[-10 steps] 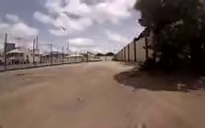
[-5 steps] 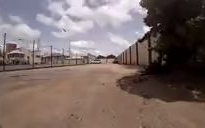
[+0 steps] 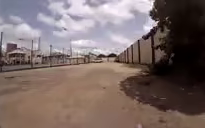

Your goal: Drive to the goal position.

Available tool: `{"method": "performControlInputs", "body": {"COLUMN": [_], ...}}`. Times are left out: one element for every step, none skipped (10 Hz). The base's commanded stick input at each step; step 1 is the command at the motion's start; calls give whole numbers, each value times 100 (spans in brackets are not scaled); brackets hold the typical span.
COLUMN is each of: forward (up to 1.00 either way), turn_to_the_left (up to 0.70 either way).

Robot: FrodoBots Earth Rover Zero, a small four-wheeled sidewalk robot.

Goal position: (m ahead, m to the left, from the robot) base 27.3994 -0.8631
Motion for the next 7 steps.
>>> {"method": "performControlInputs", "body": {"forward": [85,85,85,85,85,85,85], "turn_to_the_left": [0,0,0,0,0,0,0]}}
